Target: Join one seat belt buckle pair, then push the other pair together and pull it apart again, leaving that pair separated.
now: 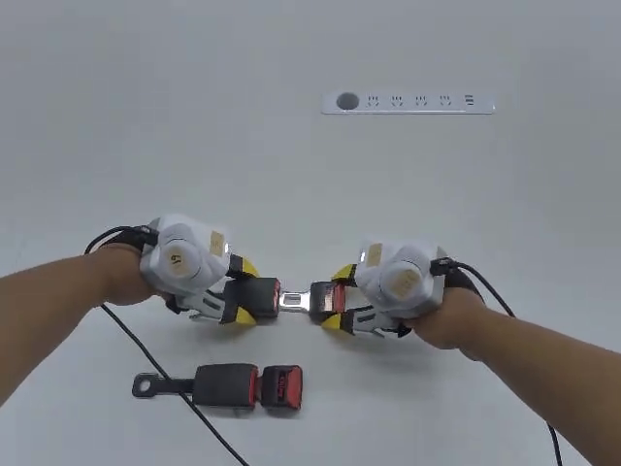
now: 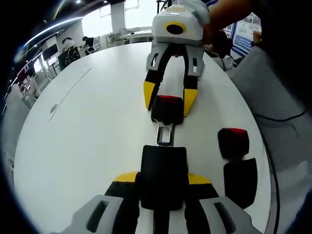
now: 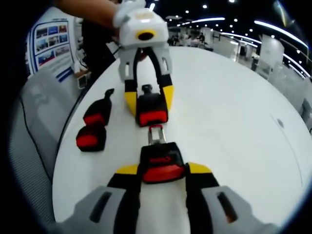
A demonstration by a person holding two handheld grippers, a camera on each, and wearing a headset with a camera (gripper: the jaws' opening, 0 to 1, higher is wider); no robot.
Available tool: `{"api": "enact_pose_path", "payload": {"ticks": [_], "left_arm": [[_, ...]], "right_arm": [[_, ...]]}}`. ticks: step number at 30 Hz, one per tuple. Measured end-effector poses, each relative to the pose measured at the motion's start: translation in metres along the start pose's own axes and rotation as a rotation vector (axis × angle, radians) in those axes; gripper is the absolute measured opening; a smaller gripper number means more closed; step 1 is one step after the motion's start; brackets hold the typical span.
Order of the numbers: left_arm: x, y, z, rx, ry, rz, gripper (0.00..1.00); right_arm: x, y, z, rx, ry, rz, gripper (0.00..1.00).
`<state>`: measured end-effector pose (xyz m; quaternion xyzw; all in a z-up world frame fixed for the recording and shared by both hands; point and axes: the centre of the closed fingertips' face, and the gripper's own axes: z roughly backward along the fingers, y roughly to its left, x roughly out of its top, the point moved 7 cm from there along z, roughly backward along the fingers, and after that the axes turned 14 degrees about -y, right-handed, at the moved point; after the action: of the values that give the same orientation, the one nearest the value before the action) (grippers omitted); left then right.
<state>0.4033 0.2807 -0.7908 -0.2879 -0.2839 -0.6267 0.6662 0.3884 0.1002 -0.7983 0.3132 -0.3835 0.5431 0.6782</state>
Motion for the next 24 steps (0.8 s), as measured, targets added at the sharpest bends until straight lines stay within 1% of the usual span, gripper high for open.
{"api": "enact_pose_path", "payload": {"ticks": [4,5,6,9,10,11,12,16,18,20,23,24], "left_arm": [[0.001,-0.001,0.0,0.003,-0.004,0.003,0.36],[0.001,-0.001,0.0,0.003,-0.004,0.005,0.36],[0.0,-0.001,0.0,0.004,-0.003,0.004,0.36],[0.0,-0.001,0.0,0.003,0.001,0.001,0.36],[0.001,-0.002,0.0,0.0,0.002,-0.006,0.36],[0.001,-0.002,0.0,0.001,0.001,-0.004,0.36],[0.001,-0.002,0.0,0.003,-0.001,-0.001,0.36],[0.003,-0.003,0.0,0.006,0.001,0.004,0.36],[0.004,-0.004,0.0,0.005,0.005,0.002,0.36],[0.004,-0.004,0.0,0.004,0.008,0.0,0.36],[0.005,-0.004,0.0,0.006,0.009,0.003,0.37],[0.005,-0.005,0.0,0.006,0.008,0.003,0.37]], "right_arm": [[-0.006,0.001,0.012,-0.007,0.008,-0.004,0.35],[-0.008,0.003,0.019,-0.014,0.007,-0.014,0.35],[-0.009,0.003,0.02,-0.013,0.007,-0.016,0.35],[-0.016,0.001,0.031,-0.026,-0.004,-0.033,0.36],[-0.018,0.0,0.033,-0.028,-0.007,-0.032,0.36],[-0.02,0.001,0.038,-0.033,0.004,-0.042,0.36],[-0.023,-0.001,0.038,-0.03,0.01,-0.042,0.36],[-0.028,-0.005,0.046,-0.029,0.013,-0.041,0.36],[-0.032,-0.005,0.052,-0.028,0.015,-0.038,0.36],[-0.036,-0.007,0.059,-0.04,0.006,-0.048,0.36],[-0.039,-0.008,0.067,-0.038,0.007,-0.045,0.36],[-0.042,-0.008,0.07,-0.036,0.012,-0.047,0.36]]}}
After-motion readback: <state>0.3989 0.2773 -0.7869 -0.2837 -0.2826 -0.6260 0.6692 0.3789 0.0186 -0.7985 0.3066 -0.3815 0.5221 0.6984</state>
